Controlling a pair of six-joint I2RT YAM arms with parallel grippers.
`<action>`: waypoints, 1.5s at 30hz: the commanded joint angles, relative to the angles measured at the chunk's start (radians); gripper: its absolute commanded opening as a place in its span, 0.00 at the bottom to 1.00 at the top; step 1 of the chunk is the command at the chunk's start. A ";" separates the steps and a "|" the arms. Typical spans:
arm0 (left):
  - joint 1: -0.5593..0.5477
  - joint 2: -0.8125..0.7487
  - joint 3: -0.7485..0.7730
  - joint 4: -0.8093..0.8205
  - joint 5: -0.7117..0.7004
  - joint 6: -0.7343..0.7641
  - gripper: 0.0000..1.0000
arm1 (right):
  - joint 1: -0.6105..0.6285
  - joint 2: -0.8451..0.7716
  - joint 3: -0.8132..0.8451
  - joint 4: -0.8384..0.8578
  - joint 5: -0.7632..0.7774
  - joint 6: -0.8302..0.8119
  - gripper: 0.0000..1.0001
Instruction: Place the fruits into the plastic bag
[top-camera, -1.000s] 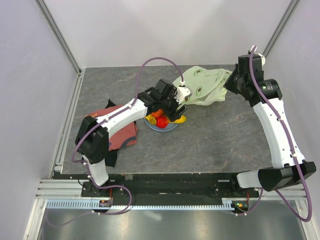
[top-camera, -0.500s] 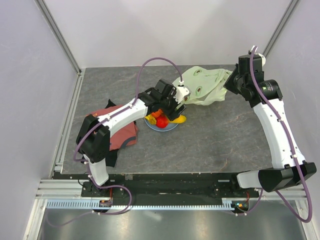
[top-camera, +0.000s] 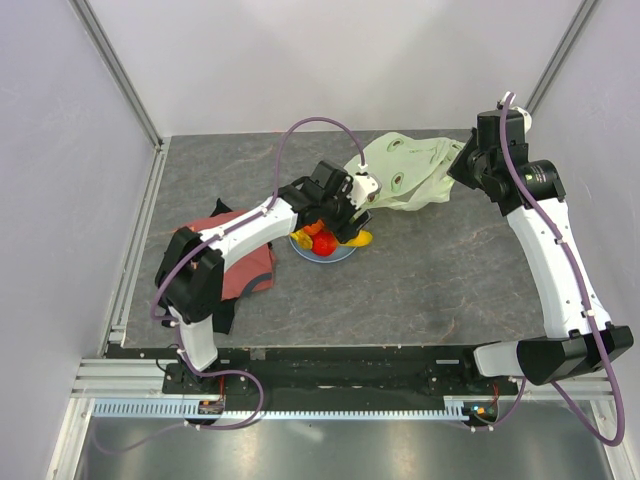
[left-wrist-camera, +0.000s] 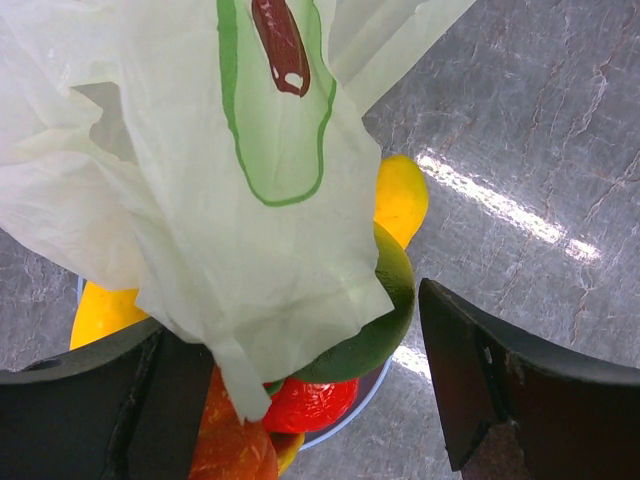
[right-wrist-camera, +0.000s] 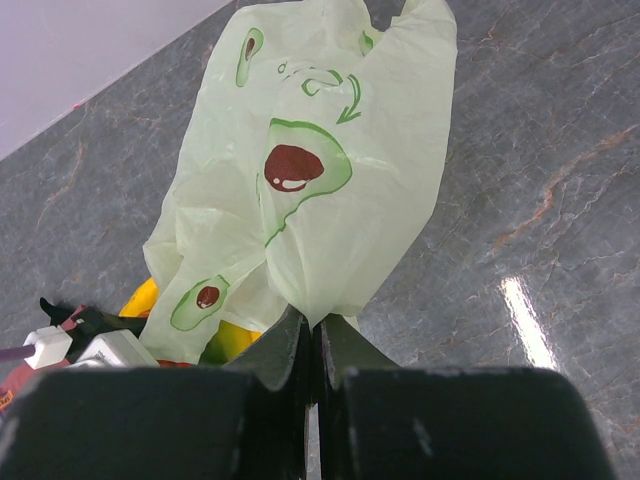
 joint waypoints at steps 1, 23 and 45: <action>0.002 0.019 -0.002 0.040 0.023 -0.007 0.85 | 0.003 -0.026 -0.007 0.031 -0.003 0.008 0.06; 0.002 0.012 0.001 0.043 0.065 -0.019 0.54 | 0.002 -0.033 -0.014 0.036 0.006 0.004 0.07; 0.004 -0.154 0.111 -0.103 0.392 -0.111 0.44 | 0.002 -0.026 -0.010 0.054 0.068 -0.025 0.06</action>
